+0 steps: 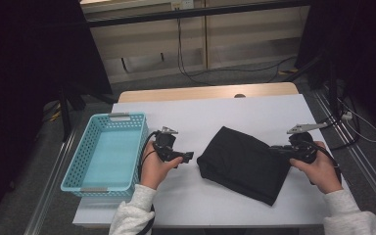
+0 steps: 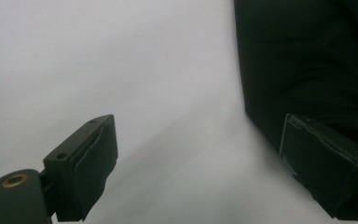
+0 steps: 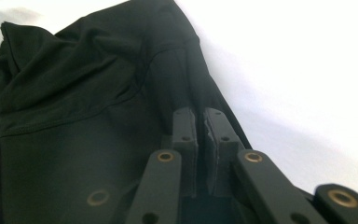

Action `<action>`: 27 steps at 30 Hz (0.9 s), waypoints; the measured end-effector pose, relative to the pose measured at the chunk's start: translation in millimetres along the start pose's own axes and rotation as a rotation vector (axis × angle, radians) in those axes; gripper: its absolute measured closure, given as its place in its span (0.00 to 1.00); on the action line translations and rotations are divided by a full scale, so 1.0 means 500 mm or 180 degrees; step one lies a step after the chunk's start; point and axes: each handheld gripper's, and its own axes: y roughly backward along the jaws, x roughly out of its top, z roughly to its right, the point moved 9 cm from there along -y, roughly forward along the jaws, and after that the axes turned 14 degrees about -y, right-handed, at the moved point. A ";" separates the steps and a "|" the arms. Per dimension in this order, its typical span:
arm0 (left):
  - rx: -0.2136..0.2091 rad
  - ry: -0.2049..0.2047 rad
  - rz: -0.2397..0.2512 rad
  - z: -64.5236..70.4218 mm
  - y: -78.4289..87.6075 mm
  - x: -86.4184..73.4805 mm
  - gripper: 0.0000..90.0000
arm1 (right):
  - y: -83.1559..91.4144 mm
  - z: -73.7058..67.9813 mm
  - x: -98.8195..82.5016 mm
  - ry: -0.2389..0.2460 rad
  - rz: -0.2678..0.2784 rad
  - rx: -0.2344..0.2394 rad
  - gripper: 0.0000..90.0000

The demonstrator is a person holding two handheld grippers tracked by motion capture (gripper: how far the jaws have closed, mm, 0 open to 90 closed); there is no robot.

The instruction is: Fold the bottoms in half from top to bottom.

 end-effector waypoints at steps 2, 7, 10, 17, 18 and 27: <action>0.0005 -0.0014 0.0007 0.001 -0.001 0.002 0.13 | 0.005 0.007 -0.005 -0.0017 -0.0014 -0.0027 0.93; -0.0018 -0.0028 -0.0001 0.008 -0.005 0.004 0.13 | 0.014 0.017 -0.010 -0.0042 -0.0001 -0.0061 0.93; -0.0029 -0.0049 0.0007 0.014 -0.007 0.007 0.13 | 0.018 0.024 -0.017 -0.0076 0.0003 -0.0072 0.92; -0.0061 -0.0082 -0.0019 0.025 -0.015 0.007 0.12 | 0.005 0.037 -0.039 -0.0075 -0.0155 -0.0161 0.91; -0.0079 -0.0084 -0.0027 0.027 -0.016 0.007 0.12 | 0.002 0.036 -0.041 0.0011 -0.0135 -0.0172 0.88; -0.0045 -0.0075 0.0003 0.021 -0.009 0.010 0.12 | -0.007 0.047 -0.040 0.0011 -0.0069 -0.0307 0.59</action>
